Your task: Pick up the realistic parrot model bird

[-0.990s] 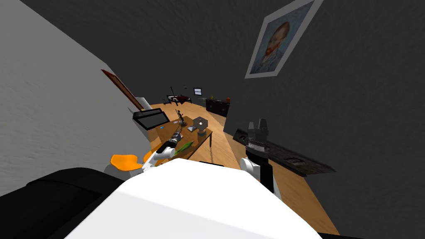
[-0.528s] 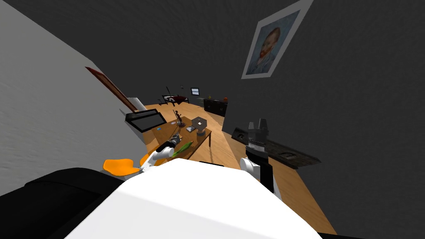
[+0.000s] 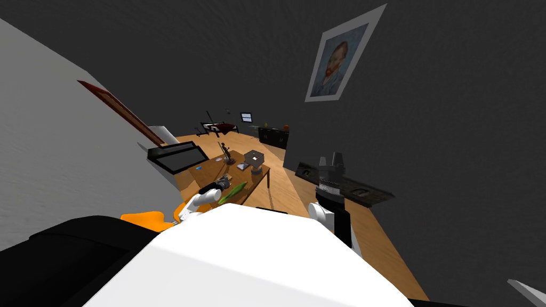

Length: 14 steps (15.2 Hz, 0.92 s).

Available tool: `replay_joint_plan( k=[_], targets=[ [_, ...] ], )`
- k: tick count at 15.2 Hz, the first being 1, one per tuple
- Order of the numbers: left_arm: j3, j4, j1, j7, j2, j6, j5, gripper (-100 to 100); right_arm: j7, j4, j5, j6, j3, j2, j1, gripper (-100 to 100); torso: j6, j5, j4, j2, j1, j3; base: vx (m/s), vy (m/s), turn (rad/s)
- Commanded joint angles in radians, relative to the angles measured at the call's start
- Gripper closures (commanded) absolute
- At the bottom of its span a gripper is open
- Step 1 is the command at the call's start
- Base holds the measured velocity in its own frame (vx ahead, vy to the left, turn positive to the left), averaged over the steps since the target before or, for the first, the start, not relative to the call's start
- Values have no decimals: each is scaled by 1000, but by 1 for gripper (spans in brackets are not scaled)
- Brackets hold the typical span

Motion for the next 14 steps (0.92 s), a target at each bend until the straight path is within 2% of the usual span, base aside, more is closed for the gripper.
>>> replay_joint_plan(
  k=[1,2,5,6,7,9,12,14],
  targets=[
    [4,15,-1,5,3,31,10,-100,0,0,0,0,0,0,0,0,0,0,0,0,0,0,-18,24,-46],
    [19,40,-8,20,8,69,31,-100,0,0,0,0,0,0,0,0,0,0,0,0,0,0,-20,25,-153],
    [35,64,-15,35,13,140,50,-100,0,0,0,0,0,0,0,0,0,0,0,0,0,0,-30,31,-148],
    [35,64,-15,35,13,141,50,-100,0,0,0,0,0,0,0,0,0,0,0,0,0,0,-24,24,-47],
    [50,88,-23,49,18,174,70,-100,0,0,0,0,0,0,0,0,0,0,0,0,0,0,-26,28,-98],
    [50,88,-23,49,18,194,70,-100,0,0,0,0,0,0,0,0,0,0,0,0,0,0,-22,28,-87],
    [78,132,-36,77,26,267,106,-100,0,0,0,0,0,0,0,0,0,0,0,-1,0,0,-25,28,-138],
    [78,132,-36,77,26,293,106,-100,0,0,0,0,0,0,0,0,0,0,0,0,1,0,-31,32,-79]
  ],
)
